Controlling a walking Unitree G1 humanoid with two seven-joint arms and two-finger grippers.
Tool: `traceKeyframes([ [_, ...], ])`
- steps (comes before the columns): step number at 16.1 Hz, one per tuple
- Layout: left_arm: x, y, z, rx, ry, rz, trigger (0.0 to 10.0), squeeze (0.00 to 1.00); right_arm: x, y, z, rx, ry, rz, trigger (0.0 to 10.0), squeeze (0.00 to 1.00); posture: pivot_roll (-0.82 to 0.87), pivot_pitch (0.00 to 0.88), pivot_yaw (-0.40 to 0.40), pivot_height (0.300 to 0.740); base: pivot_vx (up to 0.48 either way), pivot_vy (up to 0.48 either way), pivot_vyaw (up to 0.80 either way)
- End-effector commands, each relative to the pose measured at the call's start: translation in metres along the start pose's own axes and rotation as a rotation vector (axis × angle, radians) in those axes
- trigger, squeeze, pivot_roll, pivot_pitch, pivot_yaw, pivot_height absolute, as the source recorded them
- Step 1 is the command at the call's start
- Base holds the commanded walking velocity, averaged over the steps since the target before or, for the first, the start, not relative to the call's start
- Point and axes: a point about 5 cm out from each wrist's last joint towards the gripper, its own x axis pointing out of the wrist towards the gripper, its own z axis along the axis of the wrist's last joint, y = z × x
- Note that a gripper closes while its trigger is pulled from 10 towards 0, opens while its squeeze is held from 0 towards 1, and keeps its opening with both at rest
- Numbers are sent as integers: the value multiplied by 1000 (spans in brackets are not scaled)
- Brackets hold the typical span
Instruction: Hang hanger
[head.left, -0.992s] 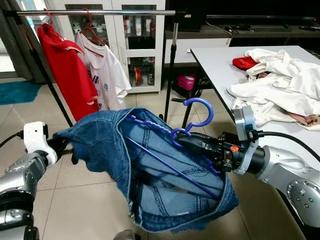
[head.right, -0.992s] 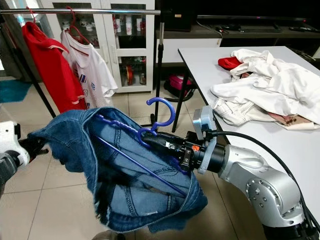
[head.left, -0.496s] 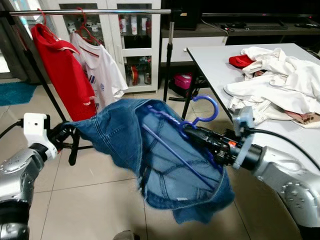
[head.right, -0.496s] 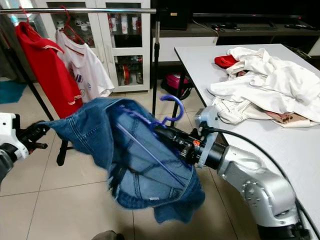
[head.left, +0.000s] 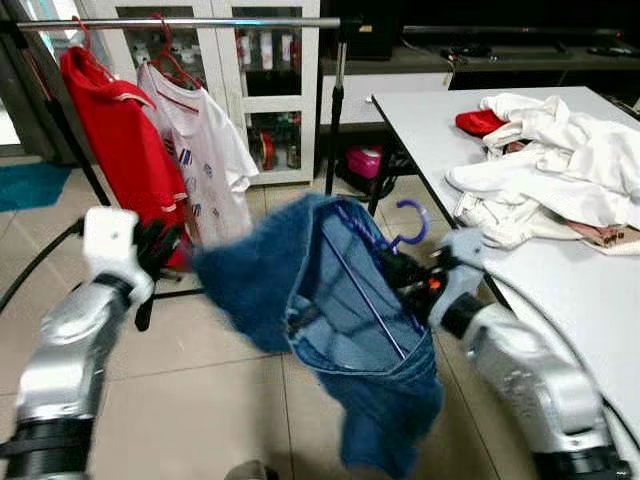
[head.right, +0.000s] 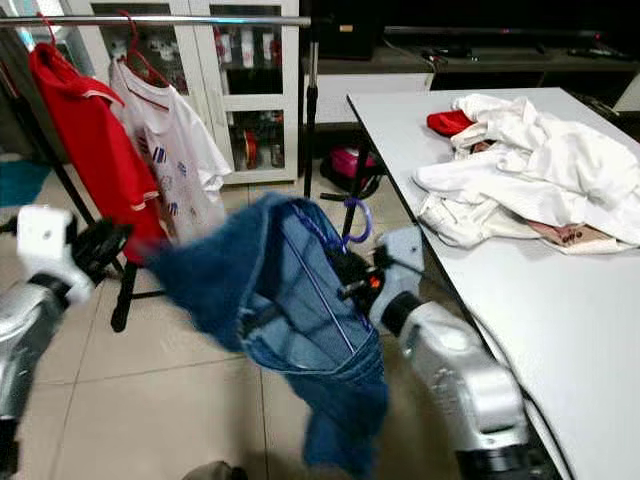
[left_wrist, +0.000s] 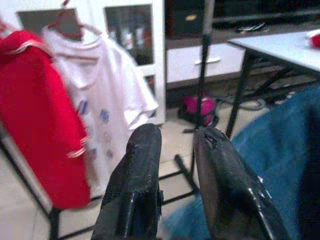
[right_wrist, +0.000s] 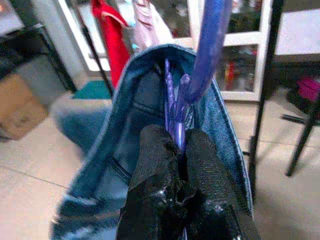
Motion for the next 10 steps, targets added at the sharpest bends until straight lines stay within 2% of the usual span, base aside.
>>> traceKeyframes([
  [1, 2, -8, 0, 6, 16, -35, 10000, 0, 3, 2, 7, -35, -45, -10, 10000, 0, -61, 0, -5, 740, 0, 0, 0],
  [2, 2, -13, -4, -20, 39, -82, 10000, 0, 4, 4, 7, -38, -48, -10, 10000, 0, -65, 0, -1, 740, 0, 0, 0],
  [3, 0, -14, -6, -47, 54, -89, 10000, 322, 5, 6, 8, -26, -55, 4, 10000, 0, -70, 0, 0, 740, 0, 0, 0],
  [4, 0, -20, -1, -84, 31, -120, 10000, 1000, 5, 6, 10, -22, -64, -1, 10000, 0, -76, 0, -1, 740, 0, 0, 0],
  [5, 1, -31, 6, -72, 9, -161, 10000, 1000, 6, 2, 9, -12, -56, -38, 10000, 0, -78, 0, -2, 740, 0, 0, 0],
  [6, 4, -39, 11, -31, -24, -161, 10000, 812, 7, -4, 4, -19, -35, -104, 10000, 0, -79, 0, -2, 740, 0, 0, 0],
  [7, 5, -43, 13, -25, -38, -163, 10000, 282, 7, -7, 3, -19, -36, -133, 10000, 0, -79, 0, -2, 740, 0, 0, 0],
  [8, 9, -50, 13, -28, -22, -128, 10000, 0, 7, -12, 1, 9, -52, -200, 10000, 0, -77, 0, -8, 740, 0, 0, 0],
  [10, 12, -57, 11, -32, -15, -118, 10000, 0, 8, -18, 0, 2, -67, -272, 10000, 0, -78, 0, -10, 740, 0, 0, 0],
])
